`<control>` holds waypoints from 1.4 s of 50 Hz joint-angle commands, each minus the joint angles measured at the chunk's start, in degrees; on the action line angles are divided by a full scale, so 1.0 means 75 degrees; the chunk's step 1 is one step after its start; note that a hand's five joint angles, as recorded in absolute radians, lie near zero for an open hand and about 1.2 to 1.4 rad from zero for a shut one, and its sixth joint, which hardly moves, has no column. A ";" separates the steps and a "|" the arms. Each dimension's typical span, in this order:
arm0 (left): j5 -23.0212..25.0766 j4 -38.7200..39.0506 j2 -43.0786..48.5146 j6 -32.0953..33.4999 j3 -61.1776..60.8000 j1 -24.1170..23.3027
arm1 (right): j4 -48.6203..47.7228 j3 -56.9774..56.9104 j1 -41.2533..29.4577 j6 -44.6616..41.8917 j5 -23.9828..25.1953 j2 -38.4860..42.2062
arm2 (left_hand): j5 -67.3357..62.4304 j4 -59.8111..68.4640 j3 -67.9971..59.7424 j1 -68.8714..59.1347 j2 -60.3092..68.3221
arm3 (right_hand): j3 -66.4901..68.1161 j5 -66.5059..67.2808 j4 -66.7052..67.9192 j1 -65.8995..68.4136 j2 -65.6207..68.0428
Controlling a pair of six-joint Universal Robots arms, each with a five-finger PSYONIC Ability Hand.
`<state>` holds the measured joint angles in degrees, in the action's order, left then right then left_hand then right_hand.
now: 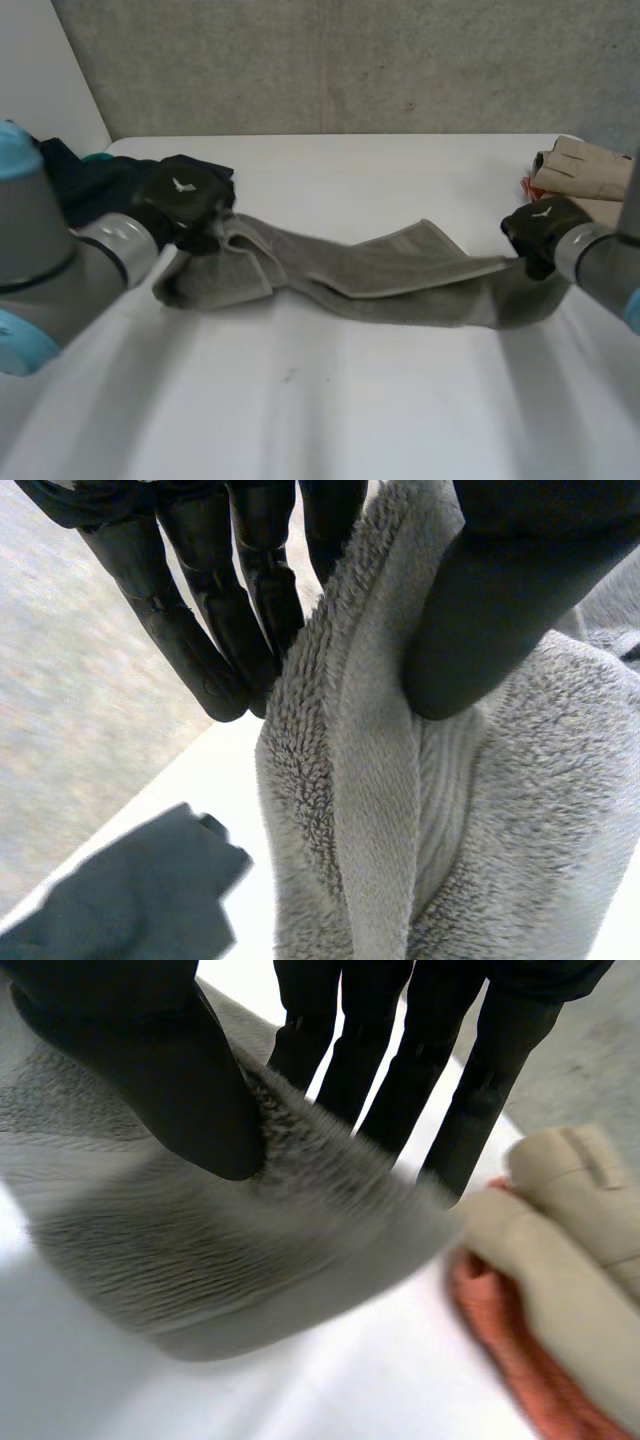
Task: Fold the laundry.
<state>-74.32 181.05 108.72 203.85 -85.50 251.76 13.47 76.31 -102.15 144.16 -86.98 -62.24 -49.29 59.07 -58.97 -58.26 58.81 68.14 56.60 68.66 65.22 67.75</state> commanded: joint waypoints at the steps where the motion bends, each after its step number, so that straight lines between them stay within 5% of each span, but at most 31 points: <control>1: 0.0803 -0.0631 -0.0703 -0.0228 -0.0084 0.0709 | 0.0864 -0.0015 0.0284 -0.0915 0.0160 -0.0900 | 0.0443 -0.0414 0.0401 0.0306 -0.0379 | 0.1581 0.1787 0.1512 0.1971 0.1634; 7: 0.1448 -0.1065 -0.0130 -0.0005 -0.0072 0.0920 | 0.1450 0.0208 0.0074 -0.1127 0.0582 -0.1018 | 0.0511 -0.0482 0.0468 0.0374 -0.0447 | 0.1581 0.1787 0.1512 0.1971 0.1634; 22: 0.0781 -0.0832 0.1570 0.0663 0.0291 0.0803 | 0.1111 0.0630 -0.0055 -0.1174 0.0512 -0.0315 | 0.1542 -0.1513 0.1500 0.1405 -0.1478 | 0.1581 0.1787 0.1512 0.1971 0.1634; 31: 0.0161 -0.0315 0.2425 0.1096 0.1555 0.0510 | 0.0655 -0.0435 -0.0231 -0.1303 0.0208 0.0400 | -0.2761 0.2790 -0.2804 -0.2898 0.2825 | 0.1581 0.1787 0.1512 0.1971 0.1634; 39: -0.1000 -0.0656 0.2638 0.1882 0.4472 0.0112 | -0.1698 -0.2613 -0.0477 -0.0554 -0.0776 0.0893 | -0.2761 0.2790 -0.2804 -0.2898 0.2825 | 0.1581 0.1787 0.1512 0.1971 0.1634; 43: -0.1270 0.0256 0.1912 0.1368 0.5657 0.0065 | -0.3386 -0.3751 -0.0384 -0.0108 -0.1490 0.0776 | -0.2761 0.2790 -0.2804 -0.2898 0.2825 | 0.1581 0.1787 0.1512 0.1971 0.1634; 47: -0.1563 0.1953 0.1233 -0.0093 0.6103 0.0193 | -0.4699 -0.4547 -0.0208 0.0371 -0.1820 0.0530 | -0.2761 0.2790 -0.2804 -0.2898 0.2825 | 0.1581 0.1787 0.1512 0.1971 0.1634; 52: -0.1446 0.2240 0.1055 -0.0848 0.5929 0.0299 | -0.4632 -0.4784 -0.0172 0.0783 -0.1575 0.0471 | -0.2761 0.2790 -0.2804 -0.2898 0.2825 | 0.1581 0.1787 0.1512 0.1971 0.1634; 59: -0.1305 0.1513 0.1078 -0.0837 0.4582 0.0428 | -0.3730 -0.4363 -0.0067 0.1146 -0.0696 0.0564 | -0.2761 0.2790 -0.2804 -0.2898 0.2825 | 0.1581 0.1787 0.1512 0.1971 0.1634; 70: -0.1013 0.2110 0.1828 -0.0509 0.1793 0.0194 | -0.3190 -0.2079 0.0331 0.1205 0.0476 0.1325 | -0.2761 0.2790 -0.2804 -0.2898 0.2825 | 0.1581 0.1787 0.1512 0.1971 0.1634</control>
<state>-83.44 194.18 118.88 197.78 -63.13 254.45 -11.43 51.40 -101.13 153.64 -87.31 -55.24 -56.60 68.70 -68.10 -66.56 68.62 68.29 57.03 68.67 65.22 67.74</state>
